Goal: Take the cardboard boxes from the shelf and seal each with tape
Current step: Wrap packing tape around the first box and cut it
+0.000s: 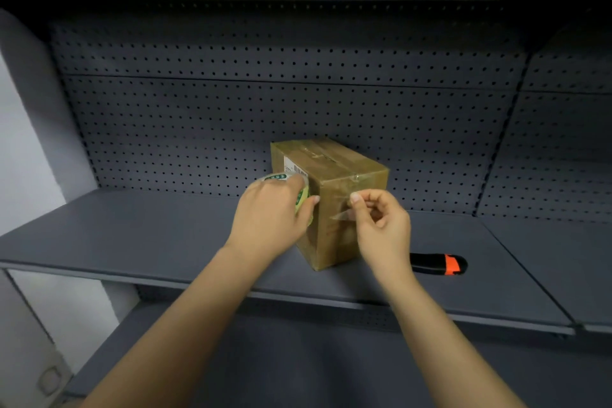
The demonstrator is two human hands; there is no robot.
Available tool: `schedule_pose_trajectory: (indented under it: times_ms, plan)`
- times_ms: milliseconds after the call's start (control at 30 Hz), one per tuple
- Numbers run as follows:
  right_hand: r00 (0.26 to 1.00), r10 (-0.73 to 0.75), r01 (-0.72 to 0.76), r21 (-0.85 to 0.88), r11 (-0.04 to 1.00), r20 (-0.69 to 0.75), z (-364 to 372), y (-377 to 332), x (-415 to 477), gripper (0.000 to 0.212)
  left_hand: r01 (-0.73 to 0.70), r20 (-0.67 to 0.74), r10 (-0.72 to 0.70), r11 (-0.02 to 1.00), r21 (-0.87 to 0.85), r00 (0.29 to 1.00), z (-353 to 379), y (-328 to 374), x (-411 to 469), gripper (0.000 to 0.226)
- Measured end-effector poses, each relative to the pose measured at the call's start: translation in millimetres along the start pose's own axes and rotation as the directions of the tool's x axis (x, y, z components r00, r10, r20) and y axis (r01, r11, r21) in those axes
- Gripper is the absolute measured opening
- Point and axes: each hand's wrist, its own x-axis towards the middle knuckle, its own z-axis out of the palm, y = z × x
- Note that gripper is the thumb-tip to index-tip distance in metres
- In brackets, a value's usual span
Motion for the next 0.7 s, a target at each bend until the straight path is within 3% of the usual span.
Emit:
schedule_pose_trajectory:
  times_ms: [700]
  plan:
    - [0.998,-0.051,0.052,-0.033,0.998,0.033,3.2,12.9,14.2,0.007,0.084,0.028,-0.086,0.994,0.062,0.996,7.7,3.4,4.4,0.029]
